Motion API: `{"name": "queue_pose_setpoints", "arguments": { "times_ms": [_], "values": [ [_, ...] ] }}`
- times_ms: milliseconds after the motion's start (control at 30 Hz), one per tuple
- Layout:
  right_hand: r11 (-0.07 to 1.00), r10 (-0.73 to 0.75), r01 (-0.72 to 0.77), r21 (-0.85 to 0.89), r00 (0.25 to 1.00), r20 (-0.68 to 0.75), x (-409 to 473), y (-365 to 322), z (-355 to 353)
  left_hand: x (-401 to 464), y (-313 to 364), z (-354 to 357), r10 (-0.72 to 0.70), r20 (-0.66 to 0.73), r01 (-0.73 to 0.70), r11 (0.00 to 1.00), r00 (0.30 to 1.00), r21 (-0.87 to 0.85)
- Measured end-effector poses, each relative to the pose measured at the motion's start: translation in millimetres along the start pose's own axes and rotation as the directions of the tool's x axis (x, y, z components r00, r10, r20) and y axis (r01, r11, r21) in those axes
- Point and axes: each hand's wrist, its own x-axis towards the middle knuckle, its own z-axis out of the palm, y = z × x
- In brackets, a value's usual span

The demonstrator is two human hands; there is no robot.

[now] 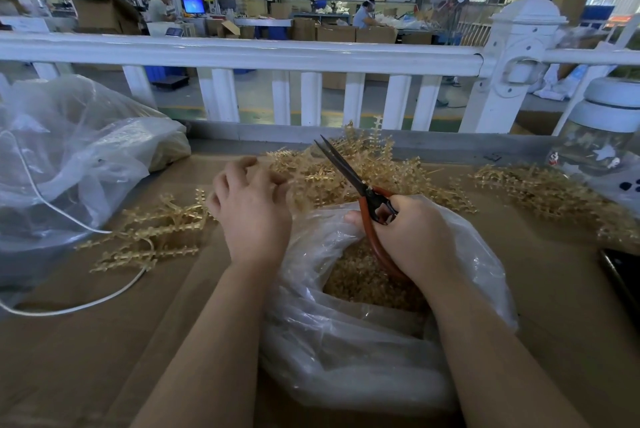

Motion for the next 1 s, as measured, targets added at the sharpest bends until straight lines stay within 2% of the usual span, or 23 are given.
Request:
{"name": "queue_pose_setpoints", "arguments": {
  "times_ms": [100,200,267,333,400,467,667,733,833,933,1000],
  "values": [
    [0.996,0.036,-0.039,0.085,0.999,0.030,0,-1,-1,3,2,-3,-0.003,-0.141,-0.026,0.979,0.990,-0.203],
    [0.942,0.072,-0.084,0.324,0.996,0.050,2,-5,-4,3,3,-7,0.122,-0.193,-0.181,0.928,0.973,-0.326],
    [0.790,0.098,-0.155,0.594,0.987,0.127,1,-7,-8,1,4,-8,0.214,-0.191,-0.268,0.904,0.958,-0.334],
    [0.560,0.085,-0.226,0.797,0.973,0.216,2,-5,-12,-2,7,-9,0.275,-0.195,-0.327,0.884,0.942,-0.334],
    [0.385,0.057,-0.270,0.883,0.961,0.269,4,-2,-15,-2,9,-10,0.315,-0.245,-0.384,0.865,0.917,-0.322],
    [0.310,0.049,-0.300,0.902,0.953,0.300,8,2,-17,0,10,-11,0.354,-0.280,-0.435,0.841,0.892,-0.321],
    [0.387,-0.056,-0.368,0.845,0.906,0.420,8,4,-17,-3,15,-9,0.482,-0.255,-0.544,0.769,0.838,-0.336],
    [0.399,-0.053,-0.386,0.832,0.896,0.441,8,3,-17,-3,14,-8,0.488,-0.242,-0.545,0.768,0.838,-0.336],
    [0.378,-0.072,-0.348,0.858,0.913,0.402,8,0,-17,-3,14,-7,0.466,-0.215,-0.513,0.772,0.858,-0.375],
    [0.344,-0.051,-0.310,0.886,0.936,0.347,7,-4,-16,-5,20,-9,0.346,-0.192,-0.395,0.765,0.918,-0.509],
    [0.347,-0.040,-0.269,0.899,0.953,0.300,7,-5,-16,-5,23,-10,0.182,-0.080,-0.188,0.719,0.980,-0.669]
  ]
}}
